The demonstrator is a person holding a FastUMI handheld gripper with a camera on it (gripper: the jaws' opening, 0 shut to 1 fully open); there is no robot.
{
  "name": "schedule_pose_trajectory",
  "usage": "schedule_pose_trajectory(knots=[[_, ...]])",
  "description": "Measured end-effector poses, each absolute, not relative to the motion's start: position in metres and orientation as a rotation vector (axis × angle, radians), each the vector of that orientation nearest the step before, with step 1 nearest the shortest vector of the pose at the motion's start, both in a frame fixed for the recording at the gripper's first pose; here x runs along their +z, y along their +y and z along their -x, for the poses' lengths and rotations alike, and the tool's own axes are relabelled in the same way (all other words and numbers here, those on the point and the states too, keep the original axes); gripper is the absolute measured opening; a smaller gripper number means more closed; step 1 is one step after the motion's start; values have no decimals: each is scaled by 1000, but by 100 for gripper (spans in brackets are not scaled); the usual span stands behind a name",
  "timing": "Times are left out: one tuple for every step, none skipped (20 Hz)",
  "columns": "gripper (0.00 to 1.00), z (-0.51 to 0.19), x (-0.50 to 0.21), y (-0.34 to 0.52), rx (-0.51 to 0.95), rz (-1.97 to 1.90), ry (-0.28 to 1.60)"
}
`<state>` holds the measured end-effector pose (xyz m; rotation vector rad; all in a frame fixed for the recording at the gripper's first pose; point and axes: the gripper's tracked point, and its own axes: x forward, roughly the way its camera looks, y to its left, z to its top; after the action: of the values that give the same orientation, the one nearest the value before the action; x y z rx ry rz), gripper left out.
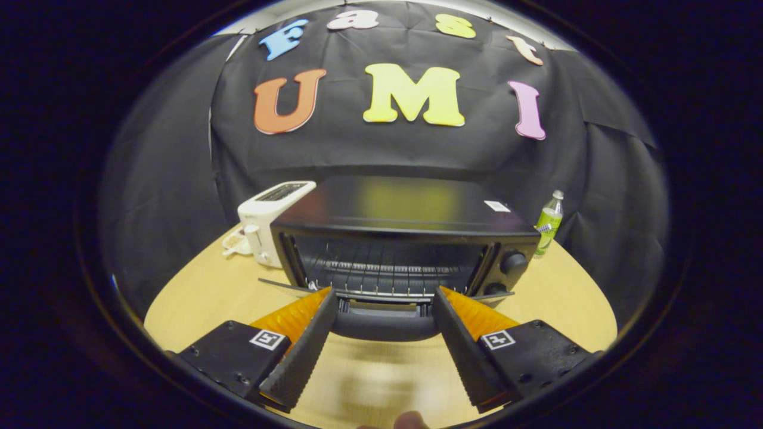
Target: Open the toaster oven, put the food inside, and close the toaster oven door.
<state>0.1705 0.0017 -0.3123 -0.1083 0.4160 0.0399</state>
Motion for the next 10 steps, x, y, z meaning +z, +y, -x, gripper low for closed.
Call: schedule_pose_trajectory(knots=[[100,-162,-318,0,41,103,429],[100,-155,-326,0,45,103,448],[100,-151,-332,-1,49,104,459],[100,-146,-338,-2,52,105,475],[100,-142,-344,-2,54,105,488],[100,-139,-350,-3,54,104,499],[100,-136,-355,-4,53,104,511],[100,-134,-361,-5,51,104,522],[100,-132,-367,-5,51,103,538],[100,-128,-375,-5,54,100,558]])
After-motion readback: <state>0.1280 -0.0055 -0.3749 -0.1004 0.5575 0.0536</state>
